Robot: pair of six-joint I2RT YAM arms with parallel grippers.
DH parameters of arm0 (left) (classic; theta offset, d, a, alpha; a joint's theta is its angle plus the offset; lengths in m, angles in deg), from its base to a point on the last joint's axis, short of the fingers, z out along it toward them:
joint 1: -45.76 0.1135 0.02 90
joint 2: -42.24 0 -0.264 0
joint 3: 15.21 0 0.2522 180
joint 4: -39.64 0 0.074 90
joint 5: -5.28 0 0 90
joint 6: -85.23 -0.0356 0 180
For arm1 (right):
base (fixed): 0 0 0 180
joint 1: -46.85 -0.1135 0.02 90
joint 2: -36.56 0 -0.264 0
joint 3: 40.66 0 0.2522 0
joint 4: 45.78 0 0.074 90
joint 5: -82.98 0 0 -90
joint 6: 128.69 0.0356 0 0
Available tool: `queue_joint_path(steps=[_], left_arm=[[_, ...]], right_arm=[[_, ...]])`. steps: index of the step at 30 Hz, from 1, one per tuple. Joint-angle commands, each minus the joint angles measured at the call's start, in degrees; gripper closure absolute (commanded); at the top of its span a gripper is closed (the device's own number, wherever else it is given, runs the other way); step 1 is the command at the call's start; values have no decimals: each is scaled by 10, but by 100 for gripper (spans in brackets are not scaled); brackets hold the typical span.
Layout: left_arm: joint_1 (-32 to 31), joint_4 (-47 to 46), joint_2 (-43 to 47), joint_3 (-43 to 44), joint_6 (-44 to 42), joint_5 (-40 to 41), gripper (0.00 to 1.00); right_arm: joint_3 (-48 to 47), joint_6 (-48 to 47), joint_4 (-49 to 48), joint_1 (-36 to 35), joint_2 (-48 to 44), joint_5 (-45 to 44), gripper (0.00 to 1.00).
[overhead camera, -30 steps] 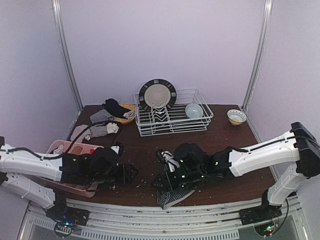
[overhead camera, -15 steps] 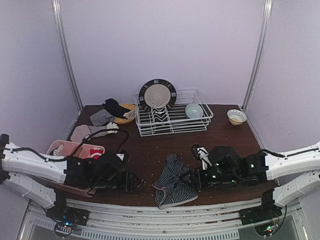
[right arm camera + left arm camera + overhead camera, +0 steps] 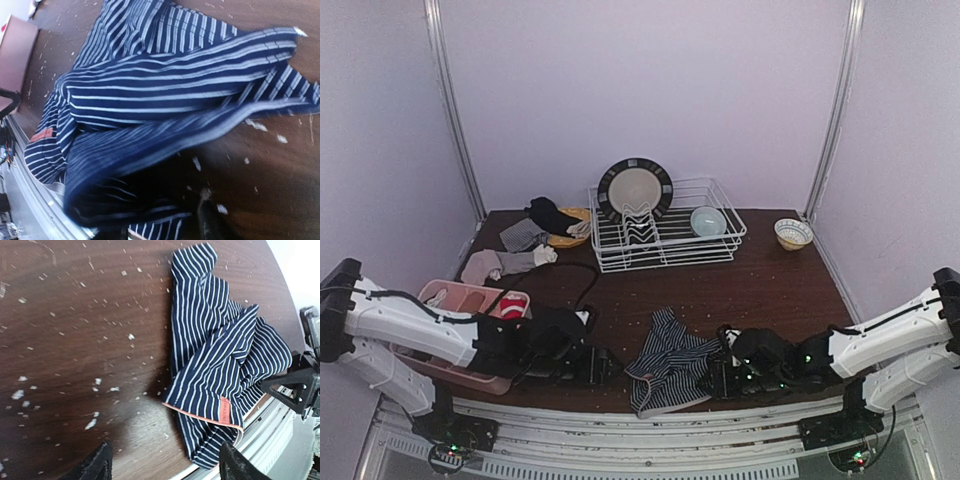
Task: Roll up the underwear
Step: Pick up the underwear from the center of the board.
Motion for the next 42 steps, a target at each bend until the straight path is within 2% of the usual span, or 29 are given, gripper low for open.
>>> queue_joint_path(steps=[1, 4, 8, 16, 21, 24, 28, 30, 33, 35, 36, 39, 42], left_arm=[[-2, -73, -43, 13, 32, -46, 29], [-1, -83, -83, 25, 62, -50, 31], [13, -94, -127, 33, 104, -60, 37], [43, -158, -163, 17, 142, -89, 45], [45, -154, -169, 28, 136, -102, 45], [45, -163, -175, 26, 136, -109, 49], [45, -179, -180, 22, 136, -117, 60], [45, -188, -183, 21, 137, -120, 66], [45, -196, -186, 19, 136, -122, 78], [45, -205, -186, 14, 137, -122, 93], [44, -211, -182, 10, 137, -120, 100], [45, -210, -156, -1, 132, -103, 100], [45, -143, -83, 7, 80, -60, 100]], right_arm=[[17, 52, -43, 3, 40, 30, 65], [31, 65, -58, 3, 41, 30, 79], [34, 64, -40, 2, 24, 24, 87], [42, 58, -12, 2, -9, 15, 91], [47, 62, -18, 1, -12, 16, 91], [49, 63, -30, 1, -5, 24, 89], [44, 68, -50, -4, 12, 38, 75], [42, 71, -56, -8, 20, 39, 74], [43, 77, -72, -10, 27, 47, 86], [45, 81, -77, -12, 26, 47, 99], [46, 82, -77, -12, 21, 45, 100], [50, 78, -65, -14, -21, 28, 100], [21, 44, 28, -14, -104, -16, 100]])
